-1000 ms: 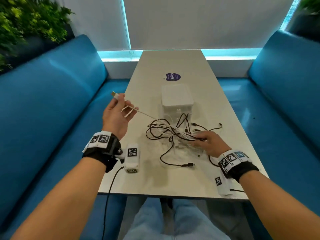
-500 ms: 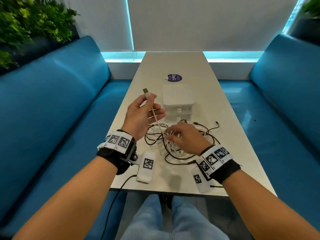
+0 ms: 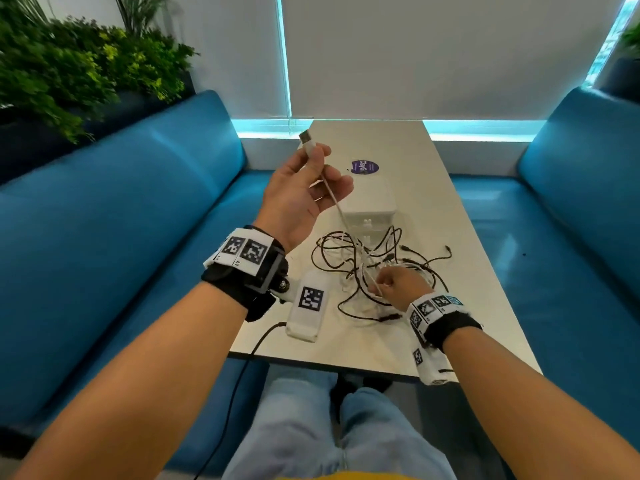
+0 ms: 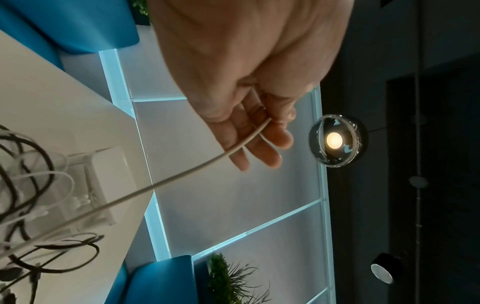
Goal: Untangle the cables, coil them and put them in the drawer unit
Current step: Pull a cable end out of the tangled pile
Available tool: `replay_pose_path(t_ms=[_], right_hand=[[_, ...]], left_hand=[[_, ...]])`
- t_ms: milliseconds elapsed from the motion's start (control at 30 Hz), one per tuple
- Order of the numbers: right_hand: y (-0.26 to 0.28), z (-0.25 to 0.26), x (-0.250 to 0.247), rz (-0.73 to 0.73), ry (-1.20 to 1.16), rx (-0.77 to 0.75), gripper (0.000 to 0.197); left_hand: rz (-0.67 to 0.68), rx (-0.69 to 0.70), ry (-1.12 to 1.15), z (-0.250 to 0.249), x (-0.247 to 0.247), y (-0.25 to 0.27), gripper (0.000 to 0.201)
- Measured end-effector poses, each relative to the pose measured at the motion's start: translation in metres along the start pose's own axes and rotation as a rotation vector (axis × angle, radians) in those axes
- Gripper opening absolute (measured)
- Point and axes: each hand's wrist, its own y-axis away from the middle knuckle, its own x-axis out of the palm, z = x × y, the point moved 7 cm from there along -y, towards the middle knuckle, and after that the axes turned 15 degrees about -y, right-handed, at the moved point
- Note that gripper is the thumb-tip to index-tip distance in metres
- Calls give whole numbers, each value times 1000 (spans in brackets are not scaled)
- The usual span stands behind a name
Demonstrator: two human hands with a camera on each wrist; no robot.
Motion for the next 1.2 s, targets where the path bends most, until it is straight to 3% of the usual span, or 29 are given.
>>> replay_pose_path(t_ms=[133,200,300,400,467,533,600,667,733,867,967,1100,1200], right_hand=[[-7,3,-9,-64,15,66,16],[-11,19,-13,-93,-9,18,25],[-5,54,-11,-4,-296,-131,28],[-5,64,5,149,-223,-225,15],[-12,58,4,149,-220,-247,18],[-18,51,-7,79,-342,-259,25],[-19,50,-24,-9,-437,-283,22],[-19,52,-35,-40,-502,-307,14],[-17,61,-41,-25,-505,-365,16],[-13,66,-47,90,-550,-423,17],[-18,57,-47,85,-561,-391,12],[-22,43,-50,-98,-708,-348,19],[-23,19,-18,14,-518,-156,17]], left_hand=[[-27,-10,-204,6,-10,-5,17],[-26,-25,-322,13,-11,-8,17],[-6,-46,-280,20,-7,-13,20],[-15,-80,-132,25,-8,-21,23],[-83,-118,-93,32,-18,-30,24],[-111,-170,-195,48,-31,-39,19],[-53,-249,-433,78,-39,-44,10],[88,-301,-656,114,-32,-39,12],[188,-258,-744,137,-16,-32,17],[189,-95,-734,149,3,-32,24],[173,-68,-848,158,2,-42,14],[115,-92,-895,160,-8,-54,23],[-19,-125,-823,155,-18,-57,21]])
